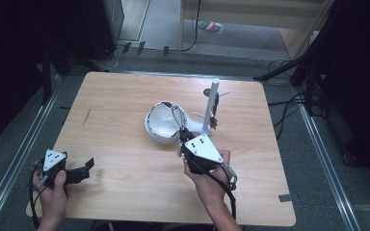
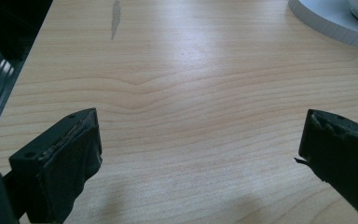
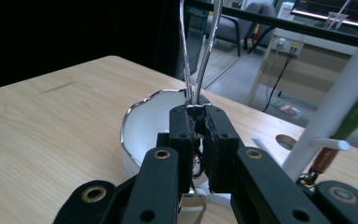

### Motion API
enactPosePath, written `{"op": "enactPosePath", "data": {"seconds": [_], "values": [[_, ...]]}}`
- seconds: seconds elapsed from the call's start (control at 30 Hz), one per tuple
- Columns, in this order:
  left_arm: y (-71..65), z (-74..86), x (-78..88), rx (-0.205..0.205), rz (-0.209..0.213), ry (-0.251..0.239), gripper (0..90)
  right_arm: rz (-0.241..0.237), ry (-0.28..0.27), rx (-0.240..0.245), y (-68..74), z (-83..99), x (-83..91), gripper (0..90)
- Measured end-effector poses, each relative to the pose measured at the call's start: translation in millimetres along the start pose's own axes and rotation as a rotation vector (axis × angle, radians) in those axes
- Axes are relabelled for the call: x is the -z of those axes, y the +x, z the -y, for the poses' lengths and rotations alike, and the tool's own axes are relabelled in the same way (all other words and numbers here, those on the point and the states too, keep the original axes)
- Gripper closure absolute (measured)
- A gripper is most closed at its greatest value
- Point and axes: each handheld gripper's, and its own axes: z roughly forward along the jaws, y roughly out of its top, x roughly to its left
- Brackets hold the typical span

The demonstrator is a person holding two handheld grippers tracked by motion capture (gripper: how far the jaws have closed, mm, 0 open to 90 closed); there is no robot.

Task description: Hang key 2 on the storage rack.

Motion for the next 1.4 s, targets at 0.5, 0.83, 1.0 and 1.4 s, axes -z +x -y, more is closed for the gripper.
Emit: {"op": "enactPosePath", "data": {"seconds": [0.5, 0.83, 1.0, 1.4], "values": [[-0.1, 0.0, 0.0, 0.000, 0.001, 0.000, 0.0, 0.093, -0.025, -0.006, -21.4, -0.8, 5.8, 83.5], [-0.1, 0.0, -0.2, 0.000, 0.001, 0.000, 0.0, 0.144, -0.025, -0.024, -36.2, 1.2, 7.7, 83.5], [0.2, -0.1, -0.1, 0.001, 0.002, 0.001, 0.0, 0.163, -0.026, -0.030, -43.7, 2.1, 8.9, 83.5], [-0.1, 0.0, -0.3, 0.003, 0.002, -0.002, 0.0, 0.199, -0.005, -0.046, -56.3, 9.1, 6.3, 83.5]]}}
